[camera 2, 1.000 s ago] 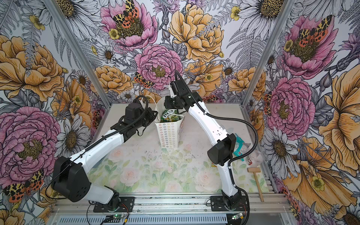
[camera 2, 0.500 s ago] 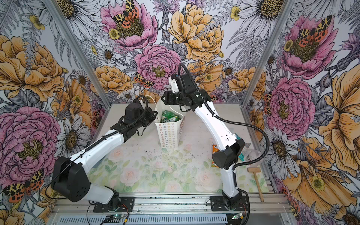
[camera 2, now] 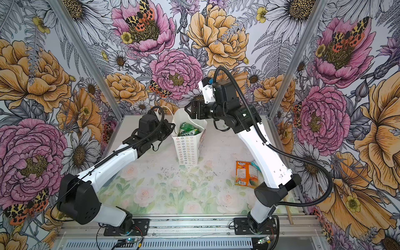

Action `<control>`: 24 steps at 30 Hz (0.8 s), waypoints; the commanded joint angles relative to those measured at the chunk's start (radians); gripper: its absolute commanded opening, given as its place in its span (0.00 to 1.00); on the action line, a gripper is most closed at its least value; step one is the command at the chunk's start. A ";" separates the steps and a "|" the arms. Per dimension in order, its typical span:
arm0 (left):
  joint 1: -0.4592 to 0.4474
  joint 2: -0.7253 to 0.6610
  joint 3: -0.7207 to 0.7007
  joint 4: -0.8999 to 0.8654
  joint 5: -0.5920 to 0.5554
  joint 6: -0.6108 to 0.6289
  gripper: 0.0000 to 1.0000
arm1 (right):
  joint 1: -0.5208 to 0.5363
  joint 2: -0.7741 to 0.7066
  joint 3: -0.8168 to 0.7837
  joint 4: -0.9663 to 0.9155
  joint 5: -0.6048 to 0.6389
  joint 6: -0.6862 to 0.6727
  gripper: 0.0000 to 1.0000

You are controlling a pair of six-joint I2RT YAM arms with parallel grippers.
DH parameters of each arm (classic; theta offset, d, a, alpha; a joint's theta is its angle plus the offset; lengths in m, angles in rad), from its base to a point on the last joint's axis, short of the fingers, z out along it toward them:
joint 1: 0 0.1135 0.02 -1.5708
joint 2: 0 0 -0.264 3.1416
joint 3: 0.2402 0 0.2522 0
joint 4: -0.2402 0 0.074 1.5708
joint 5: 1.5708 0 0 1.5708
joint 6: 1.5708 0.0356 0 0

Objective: Place the snacks into the paper bag
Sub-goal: Move the snack to the middle-right of the table.

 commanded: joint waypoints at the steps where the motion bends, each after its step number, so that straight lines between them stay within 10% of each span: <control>1: 0.010 -0.012 -0.008 0.040 0.029 -0.004 0.00 | -0.030 -0.085 -0.116 0.000 0.040 0.002 0.85; 24: 0.029 -0.010 -0.012 0.035 0.049 0.005 0.00 | -0.294 -0.523 -1.230 -0.006 0.174 0.256 0.90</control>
